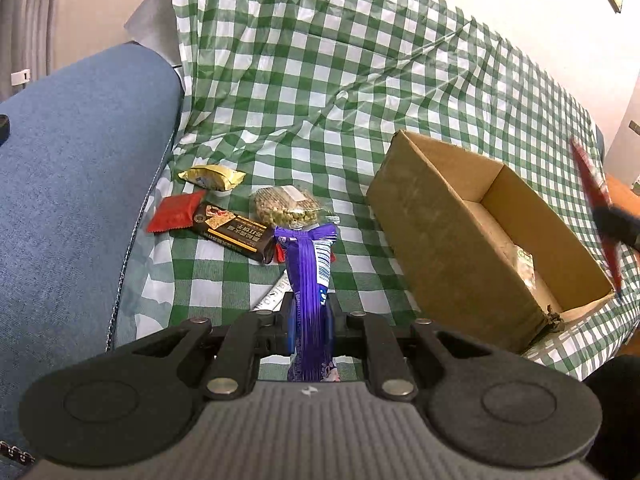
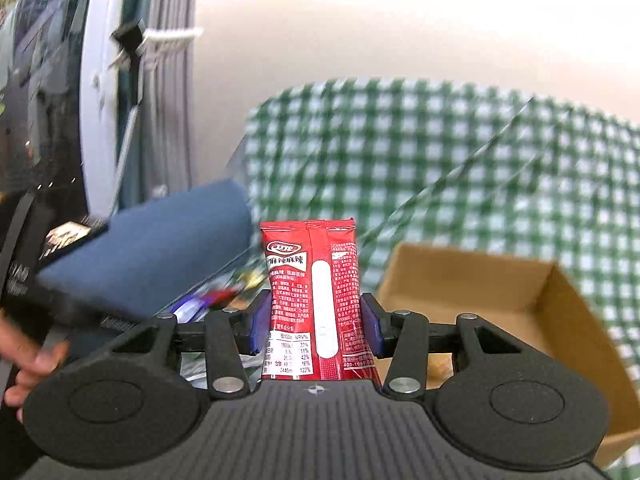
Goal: Organize snacks
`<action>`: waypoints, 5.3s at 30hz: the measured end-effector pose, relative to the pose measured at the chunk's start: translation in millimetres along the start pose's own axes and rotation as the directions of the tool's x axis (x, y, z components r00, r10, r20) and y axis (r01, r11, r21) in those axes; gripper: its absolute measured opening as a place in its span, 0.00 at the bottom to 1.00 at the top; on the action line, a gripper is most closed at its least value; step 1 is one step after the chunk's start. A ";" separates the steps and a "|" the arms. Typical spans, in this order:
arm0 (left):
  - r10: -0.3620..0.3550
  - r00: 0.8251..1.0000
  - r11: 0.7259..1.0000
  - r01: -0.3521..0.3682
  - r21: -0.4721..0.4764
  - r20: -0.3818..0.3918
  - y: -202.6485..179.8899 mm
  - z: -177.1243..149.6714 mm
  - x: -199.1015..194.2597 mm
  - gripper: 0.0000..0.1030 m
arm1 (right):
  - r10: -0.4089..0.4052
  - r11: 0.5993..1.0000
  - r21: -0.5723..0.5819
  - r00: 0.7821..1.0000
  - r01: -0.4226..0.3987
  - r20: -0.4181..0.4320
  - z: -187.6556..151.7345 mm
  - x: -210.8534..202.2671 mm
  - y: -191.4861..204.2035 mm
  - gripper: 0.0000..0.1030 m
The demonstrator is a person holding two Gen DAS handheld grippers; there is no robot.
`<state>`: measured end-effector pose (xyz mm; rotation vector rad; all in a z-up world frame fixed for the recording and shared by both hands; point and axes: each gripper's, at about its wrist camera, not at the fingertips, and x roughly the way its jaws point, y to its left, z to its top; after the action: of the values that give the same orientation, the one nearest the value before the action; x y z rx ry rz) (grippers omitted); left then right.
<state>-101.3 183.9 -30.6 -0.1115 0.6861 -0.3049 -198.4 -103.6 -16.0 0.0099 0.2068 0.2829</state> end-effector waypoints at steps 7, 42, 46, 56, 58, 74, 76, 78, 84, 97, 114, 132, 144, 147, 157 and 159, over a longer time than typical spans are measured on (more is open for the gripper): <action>0.008 1.000 1.000 -0.009 0.023 0.028 -5.0 -1.6 -4.2 0.14 | -0.128 0.992 0.026 0.990 0.126 0.063 -3.8 -9.5 -70.2 0.47; -0.145 0.977 0.983 0.125 0.133 0.159 -199.3 79.9 -15.1 0.14 | -0.368 0.877 0.321 0.929 0.358 -0.032 -29.4 6.4 -151.7 0.47; -0.167 0.973 0.978 0.142 0.155 0.162 -221.5 85.0 -10.4 0.14 | -0.363 0.877 0.325 0.931 0.354 -0.033 -29.5 4.7 -152.6 0.47; -0.183 0.970 0.971 0.153 0.184 0.162 -251.0 92.2 -2.5 0.14 | -0.350 0.880 0.334 0.936 0.339 -0.030 -28.6 1.9 -153.2 0.47; -0.183 0.970 0.971 0.152 0.185 0.161 -253.1 92.6 -1.3 0.14 | -0.347 0.880 0.336 0.937 0.336 -0.029 -28.7 1.2 -153.6 0.47; -0.166 0.978 0.969 0.137 0.207 0.129 -263.5 93.3 9.8 0.26 | -0.317 0.884 0.348 0.947 0.313 -0.048 -29.4 2.8 -154.3 0.51; -0.116 0.986 0.973 0.088 0.212 0.121 -266.4 93.4 12.4 0.46 | -0.315 0.884 0.345 0.947 0.315 -0.057 -28.9 3.7 -153.3 0.58; -0.066 0.991 0.974 0.039 0.224 0.117 -269.9 92.7 13.1 0.47 | -0.316 0.885 0.348 0.948 0.311 -0.042 -28.1 1.3 -152.7 0.64; 0.005 0.995 0.972 -0.029 0.235 0.100 -271.3 86.6 10.2 0.47 | -0.309 0.879 0.369 0.950 0.303 -0.043 -28.5 -2.0 -154.7 0.64; 0.166 0.984 0.975 -0.154 0.161 -0.066 -226.2 73.7 -0.6 0.46 | -0.308 0.901 0.310 0.951 0.304 -0.037 -27.4 -6.6 -133.8 0.65; 0.201 0.953 0.979 -0.202 0.018 -0.226 -115.2 26.3 0.5 0.46 | -0.294 0.941 0.153 0.953 0.301 -0.069 -16.6 1.0 -85.8 0.65; 0.067 0.990 0.987 -0.083 -0.135 -0.121 50.0 7.4 36.7 0.07 | -0.177 0.979 0.097 0.983 0.180 -0.048 12.8 18.7 -32.6 0.29; 0.042 0.958 0.994 -0.070 -0.088 -0.285 40.7 4.9 81.4 0.48 | 0.040 0.999 -0.001 0.983 -0.041 -0.177 10.3 79.7 31.0 0.29; 0.071 0.940 0.992 -0.102 -0.077 -0.334 41.3 1.5 92.8 0.51 | 0.069 0.996 -0.034 0.977 -0.077 -0.202 7.3 102.2 52.4 0.31; 0.119 0.925 0.989 -0.142 -0.039 -0.362 40.1 0.9 102.2 0.56 | -0.011 1.000 0.022 0.939 0.020 -0.344 -15.6 208.8 66.6 0.48; 0.116 0.923 0.990 -0.138 -0.034 -0.366 40.2 0.9 102.9 0.56 | -0.018 0.999 0.023 0.925 0.029 -0.381 -24.4 231.3 67.5 0.52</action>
<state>-15.8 189.9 -100.3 -0.0660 1.0671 -0.1803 -4.8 25.0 -83.7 -0.0195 0.5983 0.2555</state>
